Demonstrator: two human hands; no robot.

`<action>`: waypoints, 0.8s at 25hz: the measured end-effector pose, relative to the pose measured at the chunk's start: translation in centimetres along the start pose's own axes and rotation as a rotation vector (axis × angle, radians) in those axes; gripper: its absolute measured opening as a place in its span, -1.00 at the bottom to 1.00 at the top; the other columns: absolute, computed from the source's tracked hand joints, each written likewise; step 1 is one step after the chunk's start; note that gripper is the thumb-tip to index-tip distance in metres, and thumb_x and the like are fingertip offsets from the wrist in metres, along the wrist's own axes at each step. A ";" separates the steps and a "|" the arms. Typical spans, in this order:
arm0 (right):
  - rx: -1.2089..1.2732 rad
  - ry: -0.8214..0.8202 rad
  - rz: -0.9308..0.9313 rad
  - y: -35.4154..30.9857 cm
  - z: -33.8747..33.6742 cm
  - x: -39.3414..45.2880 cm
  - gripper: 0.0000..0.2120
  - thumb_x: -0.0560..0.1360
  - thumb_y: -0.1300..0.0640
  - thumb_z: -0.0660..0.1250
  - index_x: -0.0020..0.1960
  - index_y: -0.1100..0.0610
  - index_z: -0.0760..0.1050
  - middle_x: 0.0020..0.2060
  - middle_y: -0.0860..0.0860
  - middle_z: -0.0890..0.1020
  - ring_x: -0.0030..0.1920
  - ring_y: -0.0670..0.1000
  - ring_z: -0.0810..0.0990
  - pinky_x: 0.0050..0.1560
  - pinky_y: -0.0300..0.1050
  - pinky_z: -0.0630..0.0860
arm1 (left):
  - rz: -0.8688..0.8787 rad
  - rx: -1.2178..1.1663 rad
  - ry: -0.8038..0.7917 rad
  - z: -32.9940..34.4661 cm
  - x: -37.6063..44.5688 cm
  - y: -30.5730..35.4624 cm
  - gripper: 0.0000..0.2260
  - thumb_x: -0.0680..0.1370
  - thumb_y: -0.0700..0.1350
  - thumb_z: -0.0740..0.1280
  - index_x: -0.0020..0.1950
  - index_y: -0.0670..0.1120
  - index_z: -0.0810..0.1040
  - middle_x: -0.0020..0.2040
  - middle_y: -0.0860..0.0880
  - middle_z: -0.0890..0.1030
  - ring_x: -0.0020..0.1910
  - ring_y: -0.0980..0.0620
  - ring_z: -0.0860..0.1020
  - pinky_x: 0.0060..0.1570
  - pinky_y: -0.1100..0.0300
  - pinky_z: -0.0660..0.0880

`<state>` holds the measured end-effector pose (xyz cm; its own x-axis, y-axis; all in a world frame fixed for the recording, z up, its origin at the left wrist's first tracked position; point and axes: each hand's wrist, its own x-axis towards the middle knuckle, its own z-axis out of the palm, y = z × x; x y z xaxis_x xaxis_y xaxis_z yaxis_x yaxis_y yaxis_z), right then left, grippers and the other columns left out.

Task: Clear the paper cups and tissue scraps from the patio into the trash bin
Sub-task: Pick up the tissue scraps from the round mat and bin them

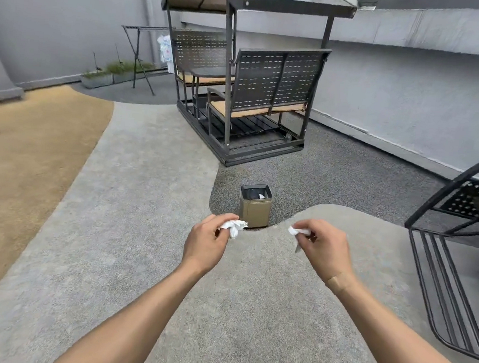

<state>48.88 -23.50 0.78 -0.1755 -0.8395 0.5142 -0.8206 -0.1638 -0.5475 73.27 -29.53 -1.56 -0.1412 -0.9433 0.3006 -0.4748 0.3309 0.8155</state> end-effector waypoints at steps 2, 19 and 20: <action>0.006 -0.038 -0.013 1.3 1.8 3.9 -0.76 0.33 0.32 0.48 -0.11 0.02 0.65 -0.20 -0.12 0.66 -0.26 -0.12 0.55 -0.17 -0.14 0.52 | -0.032 0.015 0.000 0.4 3.5 -0.8 -0.73 0.55 -0.11 0.32 0.12 0.25 0.61 0.00 0.13 0.62 -0.21 0.02 0.59 -0.14 -0.05 0.55; -0.018 -0.028 0.053 6.8 22.0 32.5 -0.76 0.35 0.33 0.47 -0.11 0.01 0.65 -0.17 -0.18 0.64 -0.20 -0.21 0.54 -0.14 -0.51 0.34 | -0.052 -0.052 -0.083 0.7 37.4 -14.6 -0.83 0.58 0.01 0.33 0.06 0.30 0.62 -0.08 0.18 0.64 -0.16 0.10 0.63 -0.13 0.05 0.57; -0.020 -0.025 0.062 6.7 22.8 34.1 -0.76 0.36 0.32 0.47 -0.10 0.00 0.65 -0.16 -0.18 0.64 -0.19 -0.21 0.55 -0.13 -0.46 0.38 | -0.048 -0.056 -0.098 0.6 39.5 -15.2 -0.82 0.58 0.00 0.33 0.06 0.30 0.62 -0.11 0.18 0.64 -0.16 0.11 0.63 -0.16 0.11 0.55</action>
<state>49.75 -65.07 -0.41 -0.2132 -0.8602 0.4633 -0.8194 -0.1008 -0.5642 74.33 -71.85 -2.36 -0.2048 -0.9553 0.2132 -0.4341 0.2838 0.8550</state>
